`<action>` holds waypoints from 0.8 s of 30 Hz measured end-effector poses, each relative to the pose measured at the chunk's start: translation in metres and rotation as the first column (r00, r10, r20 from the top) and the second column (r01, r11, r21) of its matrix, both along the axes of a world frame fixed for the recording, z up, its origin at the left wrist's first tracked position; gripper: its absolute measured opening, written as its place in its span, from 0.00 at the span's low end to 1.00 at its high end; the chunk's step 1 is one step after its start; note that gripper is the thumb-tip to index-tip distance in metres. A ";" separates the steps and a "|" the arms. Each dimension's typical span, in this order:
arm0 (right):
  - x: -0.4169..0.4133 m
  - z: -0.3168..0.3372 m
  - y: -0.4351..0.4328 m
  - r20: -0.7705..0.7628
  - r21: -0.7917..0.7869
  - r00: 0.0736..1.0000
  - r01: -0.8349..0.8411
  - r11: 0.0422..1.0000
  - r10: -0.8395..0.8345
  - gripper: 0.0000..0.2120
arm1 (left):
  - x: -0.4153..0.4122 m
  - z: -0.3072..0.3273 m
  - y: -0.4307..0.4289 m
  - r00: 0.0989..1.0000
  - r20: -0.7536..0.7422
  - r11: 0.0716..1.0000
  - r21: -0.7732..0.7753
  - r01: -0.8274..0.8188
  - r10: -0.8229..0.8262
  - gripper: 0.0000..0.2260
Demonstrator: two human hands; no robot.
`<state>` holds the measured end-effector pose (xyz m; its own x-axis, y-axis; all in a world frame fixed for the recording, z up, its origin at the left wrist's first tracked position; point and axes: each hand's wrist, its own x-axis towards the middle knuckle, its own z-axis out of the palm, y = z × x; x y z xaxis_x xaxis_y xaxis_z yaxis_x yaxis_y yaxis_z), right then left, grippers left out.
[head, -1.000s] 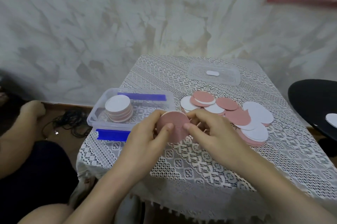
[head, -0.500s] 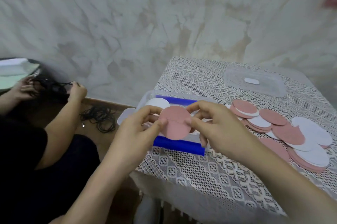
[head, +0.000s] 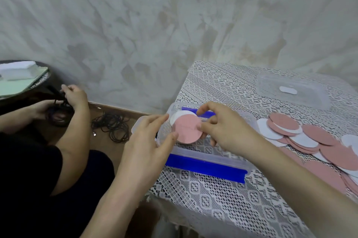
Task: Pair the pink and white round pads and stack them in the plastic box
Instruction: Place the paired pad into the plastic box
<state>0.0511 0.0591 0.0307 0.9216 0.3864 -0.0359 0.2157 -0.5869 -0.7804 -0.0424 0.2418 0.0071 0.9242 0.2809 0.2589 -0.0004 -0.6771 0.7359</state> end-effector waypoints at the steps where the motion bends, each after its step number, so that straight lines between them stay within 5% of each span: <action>1: 0.000 -0.002 0.001 0.036 -0.061 0.999 -0.006 0.998 0.008 0.05 | 0.000 0.000 -0.001 1.000 -0.010 1.000 0.007 0.002 -0.002 0.22; 6: -0.004 -0.002 0.001 0.124 -0.156 0.991 -0.025 0.987 0.045 0.02 | 0.000 -0.001 -0.001 1.000 -0.030 1.000 0.006 0.009 -0.009 0.23; 11: -0.007 0.005 -0.002 0.057 -0.330 0.985 -0.135 0.934 0.162 0.23 | 0.000 -0.003 -0.001 1.000 -0.012 1.000 -0.008 0.012 -0.012 0.23; 17: 0.006 -0.003 0.010 0.185 -0.321 0.973 -0.073 0.944 0.138 0.11 | 0.001 -0.004 0.001 1.000 -0.027 1.000 -0.001 -0.003 0.003 0.22; 24: 0.010 -0.012 0.010 0.204 -0.334 0.968 -0.074 0.940 0.148 0.12 | 0.002 -0.004 0.001 0.999 -0.034 0.999 0.029 -0.019 0.020 0.23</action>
